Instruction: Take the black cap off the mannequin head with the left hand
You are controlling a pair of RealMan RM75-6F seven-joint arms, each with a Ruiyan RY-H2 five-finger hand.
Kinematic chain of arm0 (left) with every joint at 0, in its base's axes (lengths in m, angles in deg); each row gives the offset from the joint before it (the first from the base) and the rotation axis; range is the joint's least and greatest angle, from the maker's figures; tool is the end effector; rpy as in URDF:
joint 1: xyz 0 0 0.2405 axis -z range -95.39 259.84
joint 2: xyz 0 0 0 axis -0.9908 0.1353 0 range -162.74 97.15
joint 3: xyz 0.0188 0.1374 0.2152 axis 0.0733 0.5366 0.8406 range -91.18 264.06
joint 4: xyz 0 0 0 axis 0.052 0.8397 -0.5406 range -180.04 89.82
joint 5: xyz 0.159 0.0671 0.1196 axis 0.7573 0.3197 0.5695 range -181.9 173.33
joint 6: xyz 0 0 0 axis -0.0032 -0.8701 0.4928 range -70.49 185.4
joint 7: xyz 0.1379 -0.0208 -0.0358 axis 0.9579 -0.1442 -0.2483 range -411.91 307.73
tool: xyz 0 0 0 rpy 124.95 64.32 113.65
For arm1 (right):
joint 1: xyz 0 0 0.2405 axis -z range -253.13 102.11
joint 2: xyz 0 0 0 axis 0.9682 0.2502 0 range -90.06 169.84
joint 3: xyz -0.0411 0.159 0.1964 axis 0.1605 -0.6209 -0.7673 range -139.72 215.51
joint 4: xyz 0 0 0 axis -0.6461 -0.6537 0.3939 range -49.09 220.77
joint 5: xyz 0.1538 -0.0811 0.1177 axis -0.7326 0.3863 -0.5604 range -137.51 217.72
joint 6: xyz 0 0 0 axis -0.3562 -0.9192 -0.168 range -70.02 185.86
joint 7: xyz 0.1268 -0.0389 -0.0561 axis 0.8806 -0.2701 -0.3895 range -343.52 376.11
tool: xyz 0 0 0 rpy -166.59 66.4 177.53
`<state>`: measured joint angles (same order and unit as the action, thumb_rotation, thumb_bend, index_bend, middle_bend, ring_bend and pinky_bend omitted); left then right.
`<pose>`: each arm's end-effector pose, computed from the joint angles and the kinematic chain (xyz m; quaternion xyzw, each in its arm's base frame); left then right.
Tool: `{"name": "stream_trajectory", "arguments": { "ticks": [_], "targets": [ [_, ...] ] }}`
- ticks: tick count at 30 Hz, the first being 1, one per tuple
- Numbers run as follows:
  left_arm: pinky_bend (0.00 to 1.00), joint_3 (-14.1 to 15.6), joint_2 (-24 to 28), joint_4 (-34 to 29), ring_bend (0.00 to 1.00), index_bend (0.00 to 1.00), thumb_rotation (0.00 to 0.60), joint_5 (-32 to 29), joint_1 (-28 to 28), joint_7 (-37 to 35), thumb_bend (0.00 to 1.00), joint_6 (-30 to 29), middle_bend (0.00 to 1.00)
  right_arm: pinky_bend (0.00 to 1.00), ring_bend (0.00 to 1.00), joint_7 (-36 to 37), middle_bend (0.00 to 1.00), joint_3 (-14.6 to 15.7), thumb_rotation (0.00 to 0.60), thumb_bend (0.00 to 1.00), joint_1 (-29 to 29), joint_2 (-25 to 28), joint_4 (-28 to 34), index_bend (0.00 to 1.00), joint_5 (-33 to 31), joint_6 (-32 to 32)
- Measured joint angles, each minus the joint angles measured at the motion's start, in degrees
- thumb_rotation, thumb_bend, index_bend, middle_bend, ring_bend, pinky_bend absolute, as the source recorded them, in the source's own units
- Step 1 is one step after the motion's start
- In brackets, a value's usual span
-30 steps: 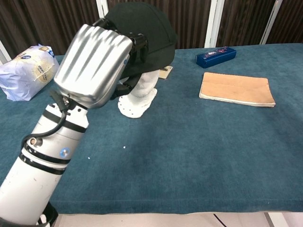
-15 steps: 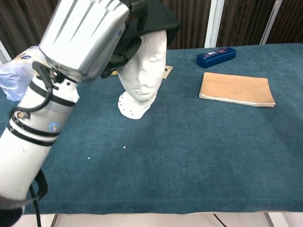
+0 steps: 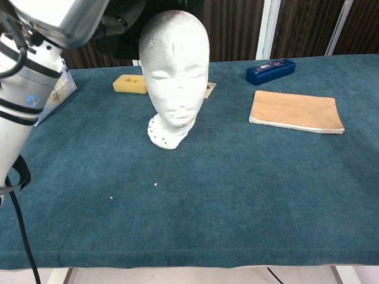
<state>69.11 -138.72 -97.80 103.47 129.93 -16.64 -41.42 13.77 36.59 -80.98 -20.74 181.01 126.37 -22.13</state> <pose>-0.0592 0.3348 0.0261 -0.5627 0.1743 -0.5842 0.5583 -0.3107 -0.1773 0.1584 0.6302 -0.3986 0.3426 0.5715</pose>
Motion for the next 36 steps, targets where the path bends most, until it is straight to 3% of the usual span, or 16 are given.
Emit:
{"name": "stream_trajectory", "arguments": {
  "ticks": [9, 12, 17, 24, 27, 29, 30, 32, 36],
  "targets": [
    [0.55, -0.1, 7.9, -1.9, 0.72, 0.75, 0.600, -2.5, -2.8, 0.4, 0.66, -0.6, 0.82, 0.17, 0.00, 0.2, 0.00, 0.2, 0.600, 0.18, 0.2, 0.2, 0.1, 0.00, 0.3, -0.4],
    [0.55, 1.9, 9.6, -1.5, 0.72, 0.75, 0.600, -3.0, -5.9, 0.1, 0.66, -1.3, 0.81, 0.17, 0.00, 0.2, 0.00, 0.1, 0.600, 0.18, 0.2, 0.2, 0.1, 0.00, 0.2, -0.4],
    [0.55, 7.8, 10.2, 1.1, 0.72, 0.74, 0.600, -2.3, -11.6, -0.7, 0.64, -3.9, 0.81, 0.17, 0.00, -0.5, 0.00, 0.3, 0.600, 0.18, 0.1, 0.0, 0.3, 0.00, 0.3, -0.2],
    [0.54, 13.0, 7.9, 12.2, 0.72, 0.69, 0.600, -0.9, -16.1, -3.9, 0.57, -6.1, 0.80, 0.18, 0.00, -0.8, 0.00, 1.3, 0.600, 0.18, 0.3, 0.1, 0.7, 0.00, 2.5, -0.4],
    [0.52, 14.5, 6.1, 17.1, 0.57, 0.44, 0.600, -1.9, -18.9, -7.0, 0.48, -5.5, 0.60, 0.20, 0.00, -1.2, 0.00, 1.5, 0.600, 0.18, 0.5, 0.0, 0.7, 0.00, 2.8, -0.8],
    [0.42, 14.9, 5.6, 17.9, 0.30, 0.12, 0.600, -3.7, -20.9, -8.9, 0.41, -3.4, 0.28, 0.20, 0.00, -1.5, 0.00, 1.3, 0.600, 0.18, 0.5, -0.1, 0.8, 0.00, 2.2, -1.0],
    [0.37, 15.0, 5.6, 17.4, 0.21, 0.05, 0.600, -4.5, -21.6, -9.3, 0.39, -2.3, 0.17, 0.20, 0.00, -1.6, 0.00, 1.1, 0.600, 0.18, 0.6, -0.1, 0.8, 0.00, 1.8, -1.0],
    [0.30, 15.4, 6.0, 14.3, 0.07, 0.00, 0.600, -6.5, -22.9, -9.7, 0.34, 0.4, 0.03, 0.20, 0.00, -2.2, 0.00, 0.9, 0.600, 0.18, 0.6, -0.3, 0.8, 0.00, 1.4, -1.1],
    [0.24, 16.2, 8.5, 3.0, 0.00, 0.00, 0.600, -9.8, -24.9, -10.5, 0.26, 5.6, 0.00, 0.21, 0.00, -3.3, 0.00, 0.6, 0.600, 0.18, 0.9, -0.4, 1.2, 0.00, 0.4, -1.5]
  ]
}}
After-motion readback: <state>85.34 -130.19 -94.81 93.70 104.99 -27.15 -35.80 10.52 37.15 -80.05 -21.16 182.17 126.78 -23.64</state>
